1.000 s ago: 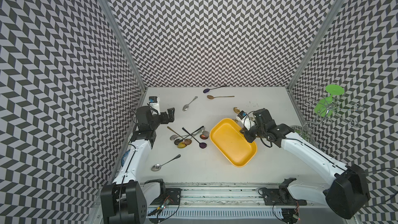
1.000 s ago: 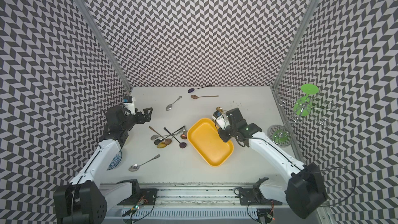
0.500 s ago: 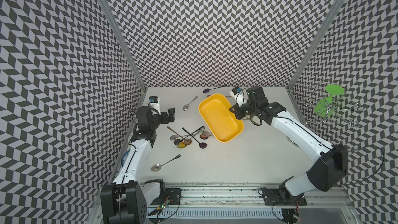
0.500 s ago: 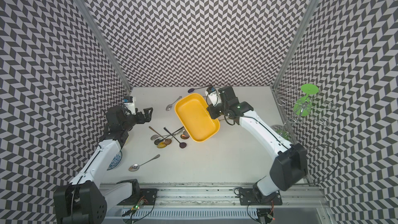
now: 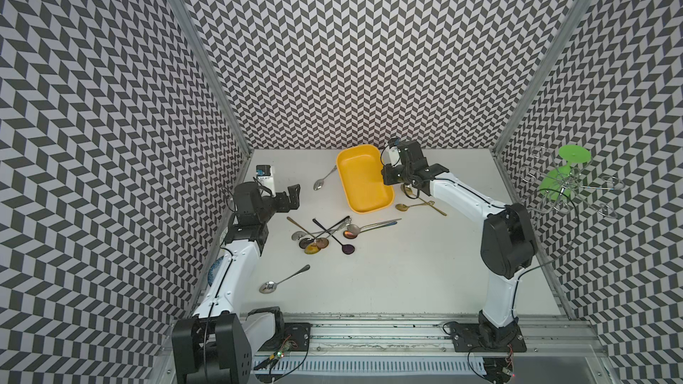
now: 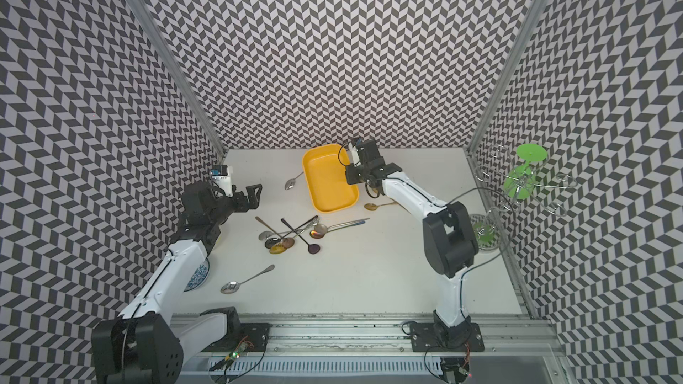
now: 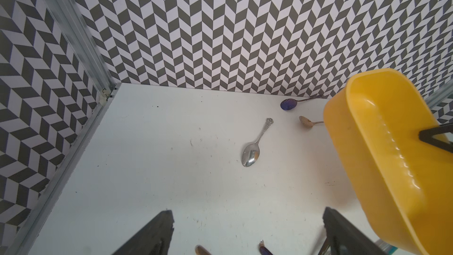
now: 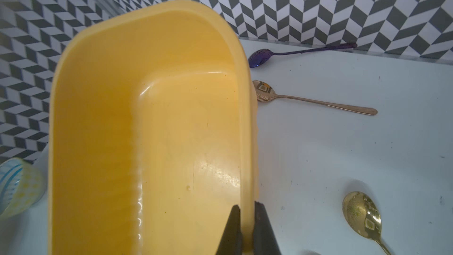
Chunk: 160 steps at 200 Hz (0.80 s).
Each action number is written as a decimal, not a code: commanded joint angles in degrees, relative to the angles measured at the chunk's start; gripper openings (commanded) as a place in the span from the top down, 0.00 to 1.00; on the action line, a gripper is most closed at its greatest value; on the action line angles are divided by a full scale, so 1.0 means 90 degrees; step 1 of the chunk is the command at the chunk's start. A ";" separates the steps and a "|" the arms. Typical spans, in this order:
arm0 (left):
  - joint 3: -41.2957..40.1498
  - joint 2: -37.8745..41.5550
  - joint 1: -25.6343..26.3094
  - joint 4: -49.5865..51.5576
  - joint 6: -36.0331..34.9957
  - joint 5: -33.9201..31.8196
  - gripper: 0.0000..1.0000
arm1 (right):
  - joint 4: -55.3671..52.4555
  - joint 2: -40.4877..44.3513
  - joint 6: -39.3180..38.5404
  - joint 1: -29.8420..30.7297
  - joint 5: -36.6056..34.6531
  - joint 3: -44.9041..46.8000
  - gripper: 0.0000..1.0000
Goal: Put the spoon into the storage box
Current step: Place the storage box at the center of the board.
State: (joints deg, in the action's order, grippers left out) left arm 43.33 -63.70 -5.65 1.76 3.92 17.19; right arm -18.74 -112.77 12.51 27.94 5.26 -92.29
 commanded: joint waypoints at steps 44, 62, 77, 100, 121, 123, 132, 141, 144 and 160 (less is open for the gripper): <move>0.0120 0.0096 0.0100 -0.0007 -0.0110 -0.0108 0.01 | 0.1013 -0.0406 0.0303 -0.0007 -0.0523 0.0673 1.00; 0.0100 0.0071 0.0100 -0.0030 -0.0104 -0.0092 0.01 | 0.1290 -0.0191 0.0322 0.0033 -0.0574 0.1279 1.00; 0.0098 0.0066 0.0090 -0.0032 -0.0085 -0.0083 0.01 | 0.1386 -0.0077 0.0259 0.0041 -0.0602 0.1666 1.00; 0.0099 0.0063 0.0081 -0.0017 -0.0090 -0.0067 0.01 | 0.1436 0.0154 0.0129 0.0051 -0.0657 0.2203 1.00; 0.0098 0.0056 0.0075 -0.0012 -0.0075 -0.0064 0.01 | 0.1505 0.0521 0.0067 0.0080 -0.0668 0.2814 1.00; 0.0103 0.0051 0.0072 -0.0010 -0.0077 -0.0067 0.01 | 0.1499 0.0558 0.0060 0.0079 -0.0664 0.2879 1.00; 0.0099 0.0044 0.0071 -0.0015 -0.0075 -0.0068 0.01 | 0.1470 0.0713 0.0046 0.0097 -0.0659 0.3109 1.00; 0.0096 0.0037 0.0067 -0.0022 -0.0073 -0.0054 0.01 | 0.1416 0.0852 0.0011 0.0125 -0.0652 0.3311 1.00; 0.0090 0.0042 0.0062 -0.0020 -0.0063 -0.0054 0.01 | 0.1391 0.0891 -0.0002 0.0145 -0.0661 0.3373 1.00; 0.0088 0.0020 0.0051 -0.0027 -0.0041 -0.0020 0.01 | 0.1261 0.1141 -0.0014 0.0212 -0.0779 0.3665 1.00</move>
State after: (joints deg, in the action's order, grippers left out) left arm 43.33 -63.66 -4.95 1.76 3.70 16.67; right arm -5.04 -104.97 14.61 28.56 0.62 -63.42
